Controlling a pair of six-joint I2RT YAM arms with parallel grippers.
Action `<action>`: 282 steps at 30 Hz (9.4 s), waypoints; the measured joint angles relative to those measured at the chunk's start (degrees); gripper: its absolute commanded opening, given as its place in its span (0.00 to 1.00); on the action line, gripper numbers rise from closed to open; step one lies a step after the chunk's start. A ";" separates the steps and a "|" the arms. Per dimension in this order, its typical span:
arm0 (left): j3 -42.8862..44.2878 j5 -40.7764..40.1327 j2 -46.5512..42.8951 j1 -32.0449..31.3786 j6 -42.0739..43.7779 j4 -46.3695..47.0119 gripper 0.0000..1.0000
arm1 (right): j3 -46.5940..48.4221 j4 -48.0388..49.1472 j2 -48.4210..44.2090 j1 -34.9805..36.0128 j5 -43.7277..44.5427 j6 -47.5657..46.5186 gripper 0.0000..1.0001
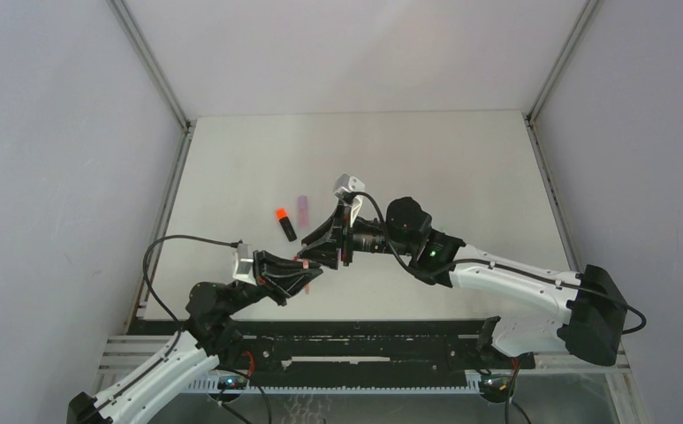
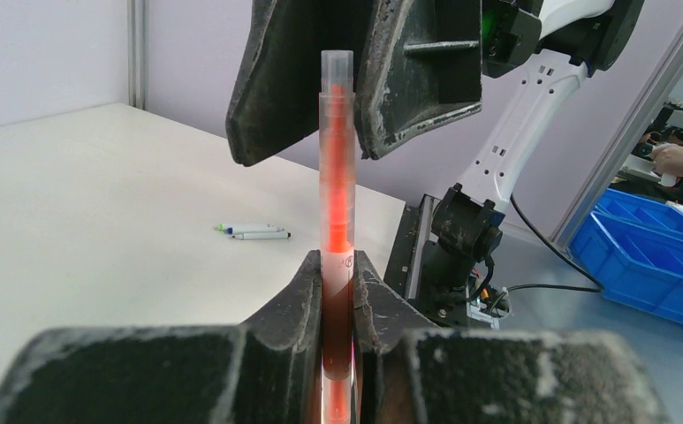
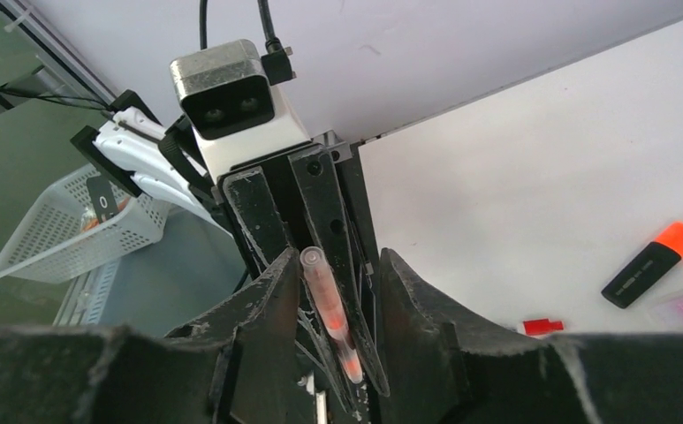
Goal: Insert the pens into the pen caps
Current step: Press the pen cap onto the pen, then place the pen at the center of the board, then pick up the pen from the center of the board.
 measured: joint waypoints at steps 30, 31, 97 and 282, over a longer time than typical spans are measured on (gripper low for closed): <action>0.00 -0.02 0.02 0.07 -0.09 -0.26 0.00 | 0.00 1.60 0.11 0.22 0.13 -0.52 0.00; 0.00 -0.04 0.00 0.07 -0.11 -0.33 0.00 | 0.00 1.57 0.15 0.22 0.09 -0.79 0.00; 2.69 13.73 -3.85 0.66 -4.37 -20.39 0.00 | -10.86 1.95 -4.00 6.19 4.72 -1.40 0.06; 5.20 -37.40 -0.76 32.46 -1.40 -38.07 0.99 | -13.03 -41.27 10.19 -42.32 36.44 10.21 0.27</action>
